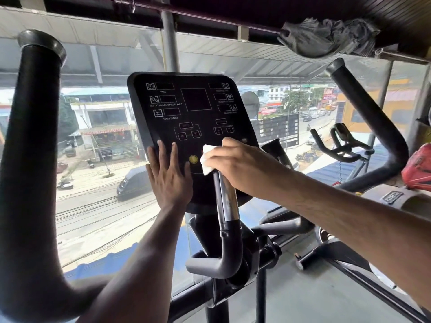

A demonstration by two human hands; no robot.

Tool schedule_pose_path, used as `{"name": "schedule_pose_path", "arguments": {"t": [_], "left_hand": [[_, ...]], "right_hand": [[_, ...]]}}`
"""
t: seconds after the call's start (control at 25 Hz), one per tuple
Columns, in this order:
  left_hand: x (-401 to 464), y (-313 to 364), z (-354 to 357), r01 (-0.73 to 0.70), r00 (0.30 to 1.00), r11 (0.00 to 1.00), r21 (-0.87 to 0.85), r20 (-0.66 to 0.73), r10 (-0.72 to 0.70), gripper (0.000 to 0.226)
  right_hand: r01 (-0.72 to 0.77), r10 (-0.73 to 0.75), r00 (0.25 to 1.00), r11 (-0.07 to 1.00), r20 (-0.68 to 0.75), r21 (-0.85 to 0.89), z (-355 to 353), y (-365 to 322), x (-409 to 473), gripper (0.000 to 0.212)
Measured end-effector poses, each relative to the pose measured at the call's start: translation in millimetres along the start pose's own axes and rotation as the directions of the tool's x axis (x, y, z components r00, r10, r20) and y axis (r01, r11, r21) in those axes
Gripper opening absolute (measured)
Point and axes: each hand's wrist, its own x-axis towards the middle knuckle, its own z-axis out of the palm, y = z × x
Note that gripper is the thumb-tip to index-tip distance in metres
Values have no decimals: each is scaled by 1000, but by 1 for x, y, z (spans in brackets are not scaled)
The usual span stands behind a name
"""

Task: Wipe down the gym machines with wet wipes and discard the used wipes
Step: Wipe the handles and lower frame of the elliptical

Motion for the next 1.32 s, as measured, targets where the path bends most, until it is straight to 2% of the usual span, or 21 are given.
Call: {"name": "schedule_pose_path", "arguments": {"t": [0.08,0.2,0.28,0.36,0.44,0.52,0.6,0.76,1.0,1.16,1.24,1.32], "left_hand": [[1,1,1,9,1000,1000,-3,4,-9,63],[1,0,3,12,1000,1000,-7,1,-12,62],[1,-1,3,10,1000,1000,-13,1,-10,62],[2,-1,2,20,1000,1000,-21,-2,-20,62],[1,0,2,15,1000,1000,-16,1,-15,61],[1,0,2,14,1000,1000,-8,5,-14,60],[1,0,2,14,1000,1000,-9,1,-14,59],[1,-1,1,12,1000,1000,-10,-2,-12,58],[1,-1,2,11,1000,1000,-9,-1,-11,57],[1,-1,1,14,1000,1000,-14,-1,-14,58],[0,-1,0,12,1000,1000,-9,-4,-12,58],[1,0,1,11,1000,1000,-4,-8,-11,57]], "right_hand": [[16,-17,998,1000,65,21,2,-2,-3,33],[55,-76,988,985,131,162,-10,11,-5,32],[64,-83,988,988,131,138,-15,20,4,42],[69,-81,990,991,111,111,-12,15,7,41],[166,-184,975,976,125,141,-5,1,-5,30],[232,-271,942,952,198,197,-6,-12,-20,26],[241,-273,930,958,247,154,-8,-8,-24,29],[170,-173,970,985,171,31,-5,2,-18,40],[332,-329,900,942,286,40,-2,-14,-38,44],[220,-207,950,975,234,-34,-2,6,-20,41],[257,-248,946,966,207,-15,1,-5,-30,41],[358,-353,896,933,269,31,3,-25,-48,41]]}}
